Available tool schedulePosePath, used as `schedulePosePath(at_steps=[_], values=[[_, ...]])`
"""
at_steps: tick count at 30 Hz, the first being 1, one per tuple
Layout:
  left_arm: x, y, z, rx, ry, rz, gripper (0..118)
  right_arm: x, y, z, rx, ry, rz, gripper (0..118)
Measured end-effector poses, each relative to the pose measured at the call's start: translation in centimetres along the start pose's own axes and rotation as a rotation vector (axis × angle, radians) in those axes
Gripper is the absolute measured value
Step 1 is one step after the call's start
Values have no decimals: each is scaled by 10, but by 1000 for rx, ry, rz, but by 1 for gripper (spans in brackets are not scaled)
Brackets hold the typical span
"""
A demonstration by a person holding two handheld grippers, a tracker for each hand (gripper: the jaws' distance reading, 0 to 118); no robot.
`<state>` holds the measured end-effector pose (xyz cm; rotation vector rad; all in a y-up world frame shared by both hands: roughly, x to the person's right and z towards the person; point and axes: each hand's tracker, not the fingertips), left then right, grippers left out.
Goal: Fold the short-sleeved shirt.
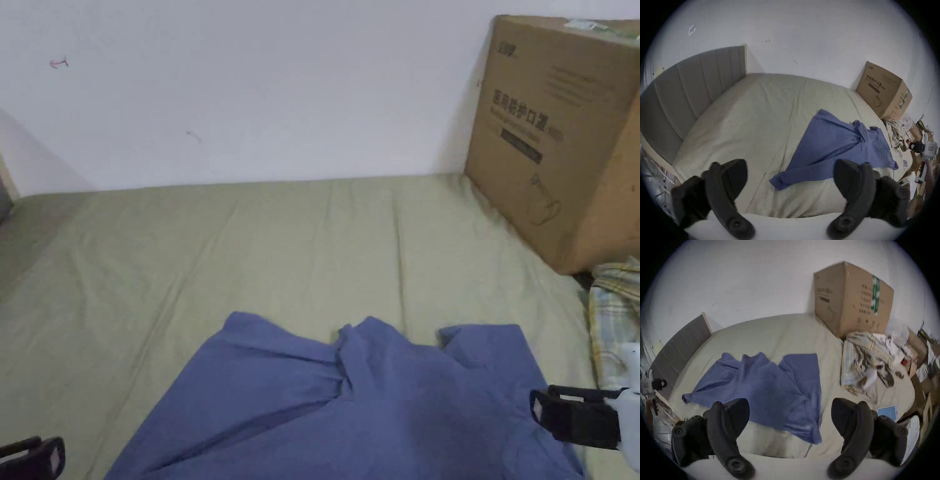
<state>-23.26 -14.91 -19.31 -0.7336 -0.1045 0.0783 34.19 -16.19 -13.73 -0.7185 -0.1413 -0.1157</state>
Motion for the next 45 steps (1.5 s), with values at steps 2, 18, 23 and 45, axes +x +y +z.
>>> schedulePosePath(at_steps=[2,18,23,45], values=[[-5,-6,-8,-2,-4,0,10,-17,2,11,58,78,-29,26],[-75,-28,-110,-303,-47,76,116,-27,1,-15,-6,201,-20,1],[-84,-42,-168,-372,-11,45,113,-29,-4,-29,-69,193,-17,1],[-44,-25,-85,-87,-157,47,5,-53,114,-242,-309,212,50,107]])
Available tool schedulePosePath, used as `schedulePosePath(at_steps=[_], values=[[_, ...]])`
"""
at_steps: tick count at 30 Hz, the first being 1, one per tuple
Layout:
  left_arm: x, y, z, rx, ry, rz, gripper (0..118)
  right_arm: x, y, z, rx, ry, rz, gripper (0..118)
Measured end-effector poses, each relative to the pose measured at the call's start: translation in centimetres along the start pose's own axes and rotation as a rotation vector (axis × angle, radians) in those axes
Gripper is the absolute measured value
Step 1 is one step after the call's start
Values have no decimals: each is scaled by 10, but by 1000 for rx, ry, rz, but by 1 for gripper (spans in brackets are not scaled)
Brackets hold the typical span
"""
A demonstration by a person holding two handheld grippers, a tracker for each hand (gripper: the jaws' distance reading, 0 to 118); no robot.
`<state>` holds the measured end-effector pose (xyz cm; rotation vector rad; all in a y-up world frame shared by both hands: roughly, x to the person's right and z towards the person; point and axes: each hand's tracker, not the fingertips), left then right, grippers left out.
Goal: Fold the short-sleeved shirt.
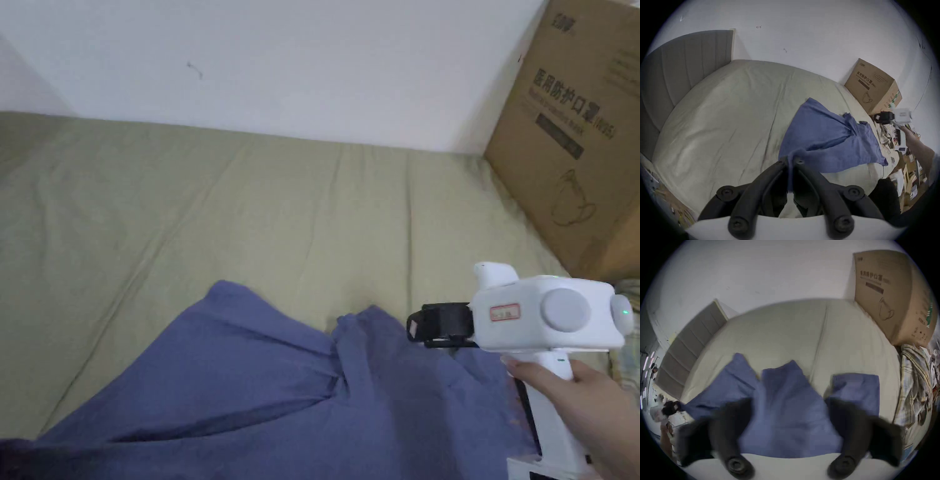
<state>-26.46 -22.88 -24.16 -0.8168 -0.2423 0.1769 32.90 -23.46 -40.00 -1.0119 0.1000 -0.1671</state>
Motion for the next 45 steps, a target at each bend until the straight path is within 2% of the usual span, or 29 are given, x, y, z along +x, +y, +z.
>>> schedulePosePath(at_steps=[1,5,7,12,13,14,15,16,17,19,23,25,26,28,33,34,36,38,45], values=[[3,-1,0,2,4,4,5,5,9,-15,-12,-22,-11,110],[5,1,-5,-5,37,-3,5,15,36,-76,-125,-58,-38,110],[3,1,-7,-15,40,4,5,19,44,-97,-131,-68,-56,110],[0,-1,-15,-42,58,26,5,14,56,-128,-166,-12,-27,106],[1,-3,-16,-45,61,26,5,11,59,-130,-173,16,-24,93],[1,-3,-18,-49,63,27,5,7,59,-130,-199,74,-27,72],[0,-3,-19,-52,64,30,5,3,59,-129,-208,79,-17,49],[0,-4,-19,-60,64,34,5,-3,58,-125,-202,-9,53,0],[2,-3,-18,-60,66,36,5,-8,56,-117,-205,-22,116,0],[4,-3,-14,-46,71,42,5,-6,61,-90,-162,71,49,0],[15,11,6,8,52,46,5,-7,56,-2,54,76,51,0],[20,24,19,48,38,21,5,-5,53,55,144,99,17,0],[24,31,26,67,34,2,5,11,59,65,184,106,-5,0],[31,54,37,104,24,-25,5,18,57,114,261,139,-22,0],[55,126,57,184,11,-98,5,3,46,249,413,68,-15,0],[62,142,60,187,14,-104,5,40,73,238,357,86,-87,0],[73,172,67,207,-8,-115,5,51,90,266,405,48,-86,0],[86,205,73,215,-18,-131,5,25,78,313,526,-15,-37,0],[135,304,93,257,11,-202,5,41,153,384,631,-11,-94,0]])
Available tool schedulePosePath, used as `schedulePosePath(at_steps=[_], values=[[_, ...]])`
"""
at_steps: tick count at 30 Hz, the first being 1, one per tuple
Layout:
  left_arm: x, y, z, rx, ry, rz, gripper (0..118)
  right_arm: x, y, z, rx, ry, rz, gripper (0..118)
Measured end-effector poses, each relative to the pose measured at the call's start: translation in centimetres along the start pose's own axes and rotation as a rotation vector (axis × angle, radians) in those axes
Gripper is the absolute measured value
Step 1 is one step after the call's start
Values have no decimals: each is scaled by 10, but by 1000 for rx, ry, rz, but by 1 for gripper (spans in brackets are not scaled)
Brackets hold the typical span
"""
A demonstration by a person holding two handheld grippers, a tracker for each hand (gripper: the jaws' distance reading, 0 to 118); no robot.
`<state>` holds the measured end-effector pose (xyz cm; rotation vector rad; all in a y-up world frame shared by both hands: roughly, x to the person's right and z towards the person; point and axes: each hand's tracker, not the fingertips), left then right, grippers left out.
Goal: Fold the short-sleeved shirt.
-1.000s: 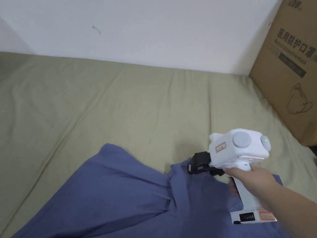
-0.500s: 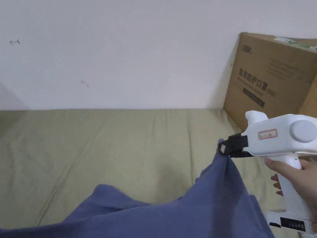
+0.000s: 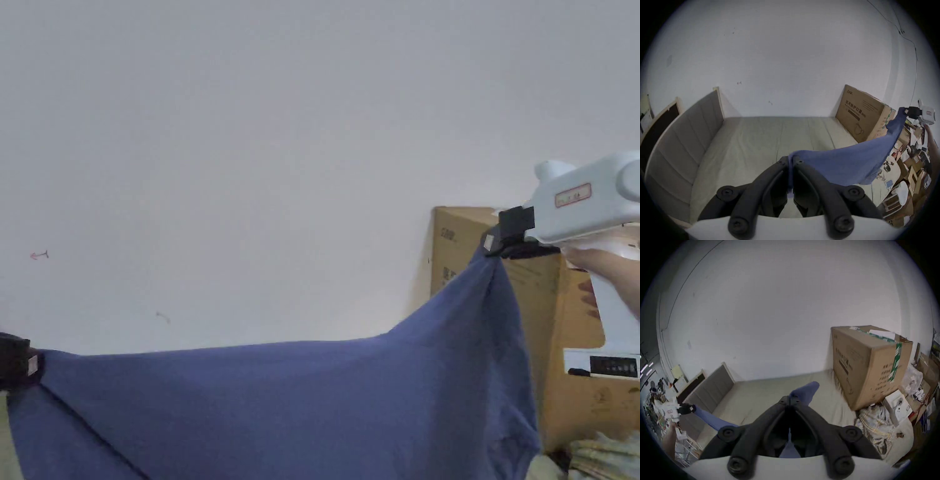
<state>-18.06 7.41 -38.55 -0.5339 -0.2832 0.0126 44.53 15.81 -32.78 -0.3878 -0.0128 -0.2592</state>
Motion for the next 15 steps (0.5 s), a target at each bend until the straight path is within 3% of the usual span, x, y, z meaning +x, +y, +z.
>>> schedulePosePath(at_steps=[4,8,15], values=[[10,48,-5,44,15,-20,5,-25,46,14,91,-79,51,0],[22,88,-15,95,21,-17,5,-30,96,-7,159,-85,1,0],[9,152,-64,173,63,-45,5,-42,159,-57,261,-154,51,0]])
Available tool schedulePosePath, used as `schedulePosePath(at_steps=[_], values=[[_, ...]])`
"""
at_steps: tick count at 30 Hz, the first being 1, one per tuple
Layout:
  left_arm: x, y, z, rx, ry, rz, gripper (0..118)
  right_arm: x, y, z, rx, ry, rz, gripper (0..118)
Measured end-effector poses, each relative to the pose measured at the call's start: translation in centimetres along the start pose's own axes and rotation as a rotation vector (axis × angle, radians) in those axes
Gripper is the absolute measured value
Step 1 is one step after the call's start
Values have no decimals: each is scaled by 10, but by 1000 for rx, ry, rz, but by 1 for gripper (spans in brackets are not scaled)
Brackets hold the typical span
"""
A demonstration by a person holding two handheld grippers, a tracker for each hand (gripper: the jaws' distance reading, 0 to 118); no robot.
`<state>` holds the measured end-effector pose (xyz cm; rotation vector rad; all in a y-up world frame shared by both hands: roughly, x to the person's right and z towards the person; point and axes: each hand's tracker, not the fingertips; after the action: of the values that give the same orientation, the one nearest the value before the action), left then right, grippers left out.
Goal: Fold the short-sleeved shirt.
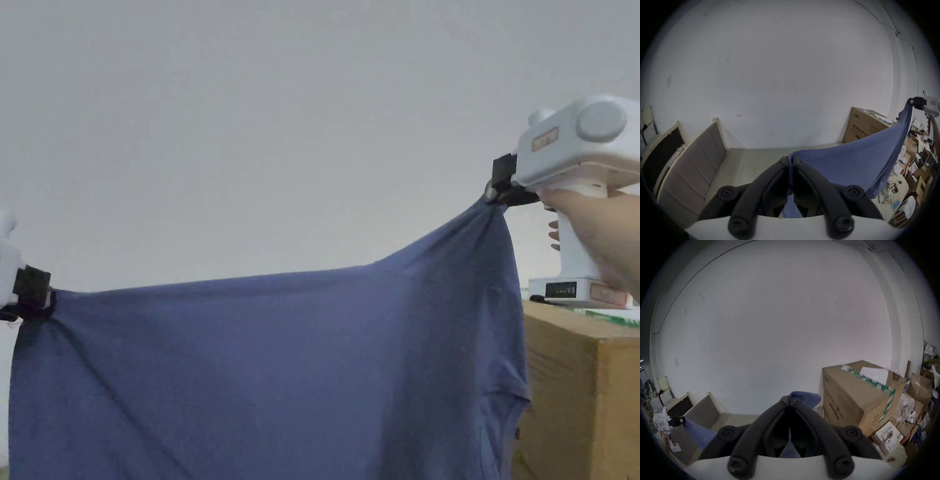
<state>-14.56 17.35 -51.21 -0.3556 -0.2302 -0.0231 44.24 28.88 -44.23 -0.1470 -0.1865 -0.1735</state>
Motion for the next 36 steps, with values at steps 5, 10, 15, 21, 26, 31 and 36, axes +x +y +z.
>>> schedulePosePath(at_steps=[5,10,15,21,26,31,36], values=[[12,12,-28,84,57,24,5,-14,9,-28,60,-22,20,0],[5,1,-69,62,91,27,5,-10,-31,-63,10,-25,24,0],[-2,-75,-118,-111,94,68,4,4,-145,-96,-205,-38,24,0],[5,-246,-132,-413,21,111,4,36,-357,-81,-582,-23,-27,0],[0,-390,-90,-711,-15,167,4,83,-508,-12,-917,-5,4,0],[-11,-468,-15,-802,-34,47,4,119,-588,104,-1136,22,120,0],[-12,-502,46,-797,-71,15,4,132,-617,188,-1178,34,89,0]])
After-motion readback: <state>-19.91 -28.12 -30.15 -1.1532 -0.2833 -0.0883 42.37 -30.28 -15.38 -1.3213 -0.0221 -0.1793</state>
